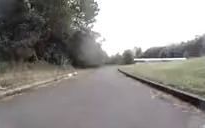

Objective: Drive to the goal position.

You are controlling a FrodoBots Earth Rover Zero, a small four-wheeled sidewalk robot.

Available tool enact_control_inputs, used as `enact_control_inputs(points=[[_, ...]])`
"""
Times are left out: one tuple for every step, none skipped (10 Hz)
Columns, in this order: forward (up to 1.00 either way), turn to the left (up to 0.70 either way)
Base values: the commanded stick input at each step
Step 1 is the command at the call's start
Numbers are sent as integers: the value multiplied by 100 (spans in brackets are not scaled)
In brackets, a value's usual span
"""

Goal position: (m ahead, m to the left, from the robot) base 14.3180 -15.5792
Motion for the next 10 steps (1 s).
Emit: enact_control_inputs(points=[[100, 2], [100, 2], [100, 2], [100, 1], [100, 1], [100, -1], [100, -4], [100, -8], [100, -10], [100, -12]])
